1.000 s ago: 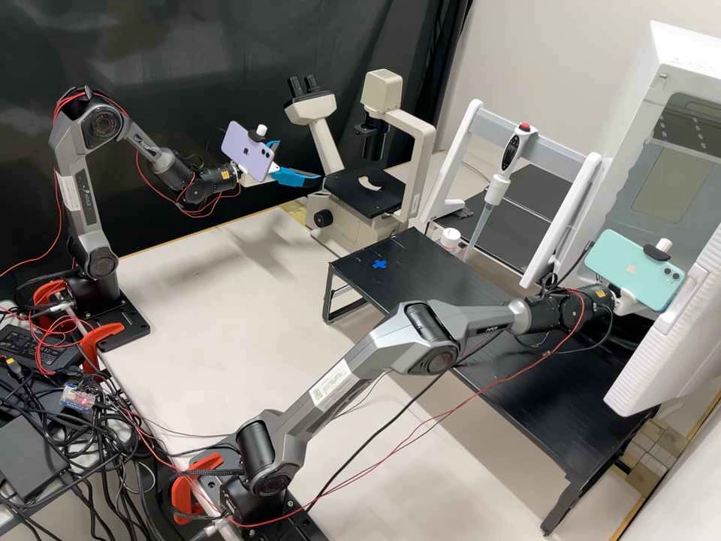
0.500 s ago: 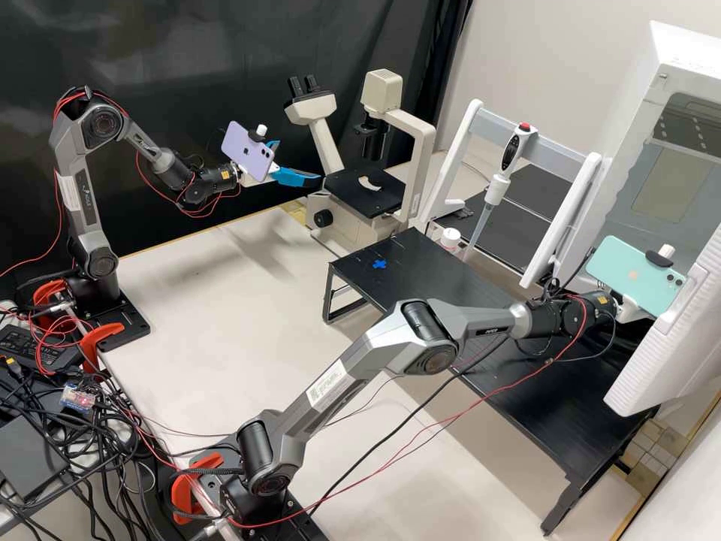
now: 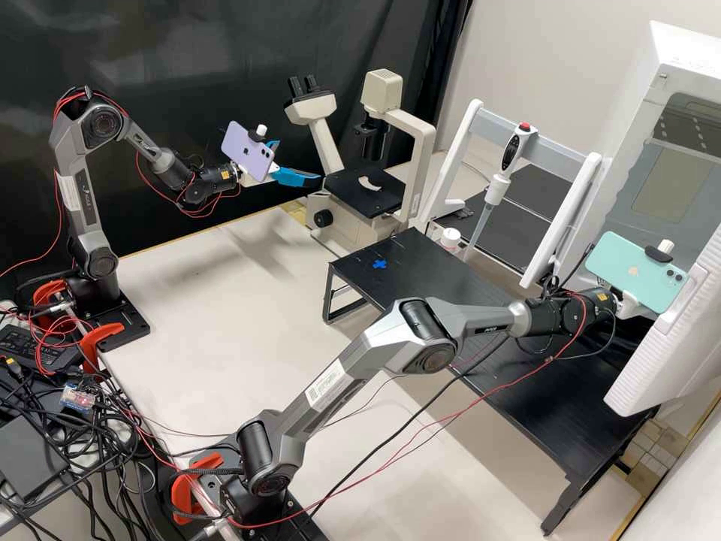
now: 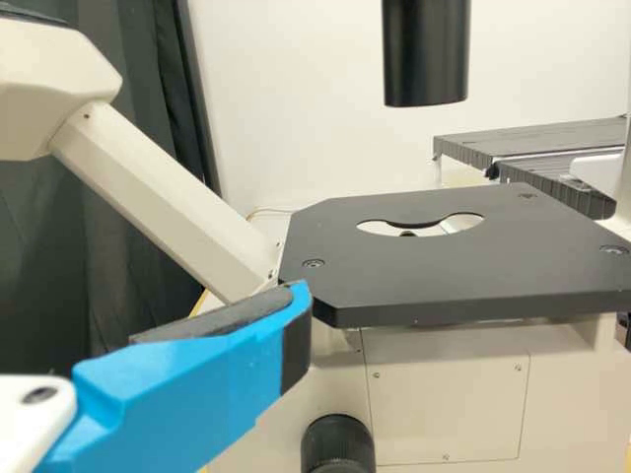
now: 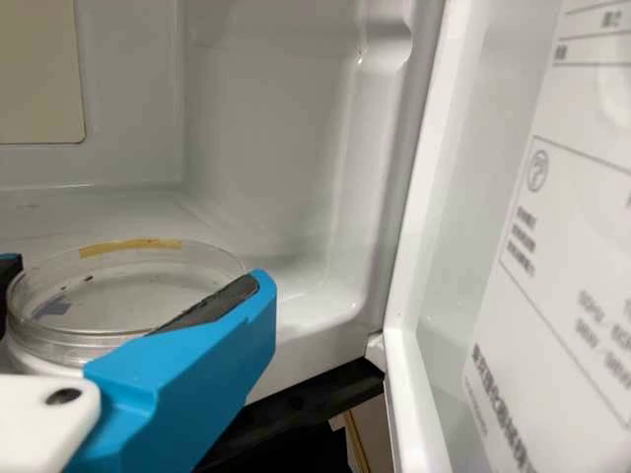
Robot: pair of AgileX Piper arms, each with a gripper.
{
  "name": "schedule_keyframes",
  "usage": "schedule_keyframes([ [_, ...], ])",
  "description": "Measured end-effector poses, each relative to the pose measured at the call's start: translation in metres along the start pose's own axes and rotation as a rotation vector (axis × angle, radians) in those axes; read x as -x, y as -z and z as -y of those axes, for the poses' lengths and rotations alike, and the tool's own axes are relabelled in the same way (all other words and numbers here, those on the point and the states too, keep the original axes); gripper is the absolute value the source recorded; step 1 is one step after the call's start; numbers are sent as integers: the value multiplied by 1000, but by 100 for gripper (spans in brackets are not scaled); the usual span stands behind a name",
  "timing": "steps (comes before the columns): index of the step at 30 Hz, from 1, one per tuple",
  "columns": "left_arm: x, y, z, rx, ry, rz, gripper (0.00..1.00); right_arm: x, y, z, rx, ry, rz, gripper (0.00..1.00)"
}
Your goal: Move the petri dish to the microscope
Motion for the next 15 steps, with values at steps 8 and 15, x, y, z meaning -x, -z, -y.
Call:
schedule_keyframes([
  [8,0,0,0,0,0,0,100,20,3,2,-6,32,-24,0],
  [15,0,0,0,0,0,0,100,59,3,-7,-9,49,-87,0],
])
